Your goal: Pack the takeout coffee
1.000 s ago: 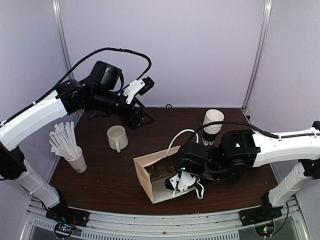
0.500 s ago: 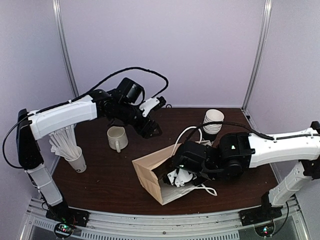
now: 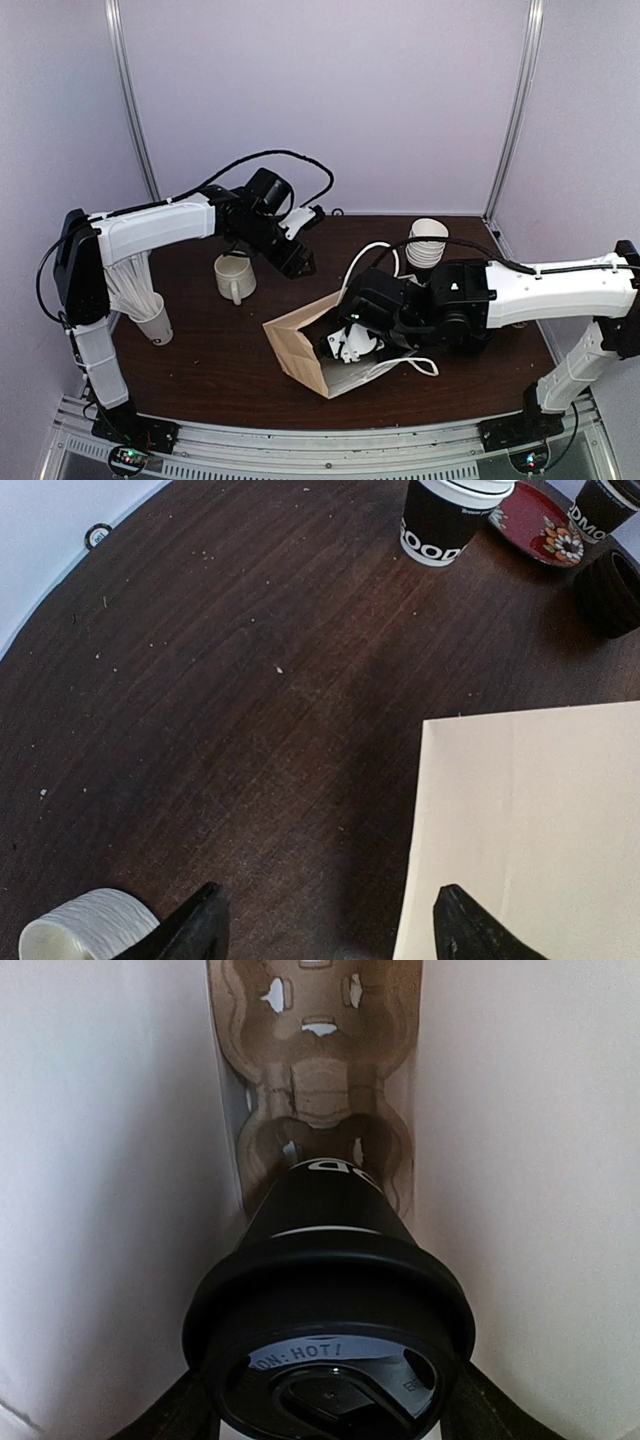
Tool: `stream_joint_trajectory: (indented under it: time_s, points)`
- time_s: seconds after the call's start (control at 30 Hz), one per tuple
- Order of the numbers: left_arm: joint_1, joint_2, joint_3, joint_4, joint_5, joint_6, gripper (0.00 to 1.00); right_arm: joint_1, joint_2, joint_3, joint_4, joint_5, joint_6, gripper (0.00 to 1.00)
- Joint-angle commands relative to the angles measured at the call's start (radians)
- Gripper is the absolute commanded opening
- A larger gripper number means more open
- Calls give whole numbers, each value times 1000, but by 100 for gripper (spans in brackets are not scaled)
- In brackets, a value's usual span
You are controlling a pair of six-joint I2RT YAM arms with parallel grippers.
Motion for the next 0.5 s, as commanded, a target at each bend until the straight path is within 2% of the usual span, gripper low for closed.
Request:
stream_joint_trajectory:
  time_s: [0.0, 0.47]
  points:
    - [12, 20, 23, -3, 17, -6, 73, -4, 23, 25, 47, -20, 15, 61]
    - [12, 24, 23, -10, 65, 5, 72, -23, 45, 5, 120, 11, -2, 60]
